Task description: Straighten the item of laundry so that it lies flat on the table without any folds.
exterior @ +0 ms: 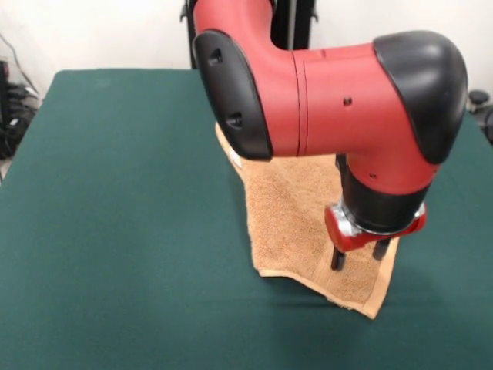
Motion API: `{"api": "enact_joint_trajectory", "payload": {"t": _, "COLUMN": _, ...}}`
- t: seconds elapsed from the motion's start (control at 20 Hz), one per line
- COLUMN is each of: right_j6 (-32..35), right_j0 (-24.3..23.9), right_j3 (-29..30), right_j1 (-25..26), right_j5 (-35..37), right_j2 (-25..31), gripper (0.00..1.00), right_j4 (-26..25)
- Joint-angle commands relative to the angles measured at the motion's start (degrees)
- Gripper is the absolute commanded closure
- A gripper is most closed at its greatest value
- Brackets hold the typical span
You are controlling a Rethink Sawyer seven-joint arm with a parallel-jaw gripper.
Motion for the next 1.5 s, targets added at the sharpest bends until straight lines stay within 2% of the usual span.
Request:
{"api": "enact_joint_trajectory", "payload": {"t": 0.05, "right_j6": -6.21, "right_j0": 0.97, "right_j3": -12.93, "right_j1": 15.37, "right_j5": -14.23, "right_j2": 7.74, "gripper": 0.0, "right_j4": -4.04}}
{"api": "enact_joint_trajectory", "payload": {"t": 0.25, "right_j6": -10.21, "right_j0": -0.25, "right_j3": -13.55, "right_j1": 17.37, "right_j5": -17.62, "right_j2": 11.6, "gripper": 0.0, "right_j4": -2.91}}
{"api": "enact_joint_trajectory", "payload": {"t": 0.55, "right_j6": -0.96, "right_j0": 0.43, "right_j3": -10.8, "right_j1": 16.48, "right_j5": -21.4, "right_j2": 7.4, "gripper": 0.0, "right_j4": -3.67}}
{"api": "enact_joint_trajectory", "payload": {"t": 0.95, "right_j6": 1.51, "right_j0": 0.05, "right_j3": -7.99, "right_j1": 16.46, "right_j5": -25.59, "right_j2": 5.92, "gripper": 0.0, "right_j4": -2.76}}
{"api": "enact_joint_trajectory", "payload": {"t": 1.25, "right_j6": 5.97, "right_j0": 1.56, "right_j3": -8.22, "right_j1": 15.73, "right_j5": -20.09, "right_j2": 2.23, "gripper": 0.0, "right_j4": -3.11}}
{"api": "enact_joint_trajectory", "payload": {"t": 1.5, "right_j6": 14.3, "right_j0": 3.77, "right_j3": -8.1, "right_j1": 14.22, "right_j5": -13.84, "right_j2": -0.95, "gripper": 0.0, "right_j4": -1.84}}
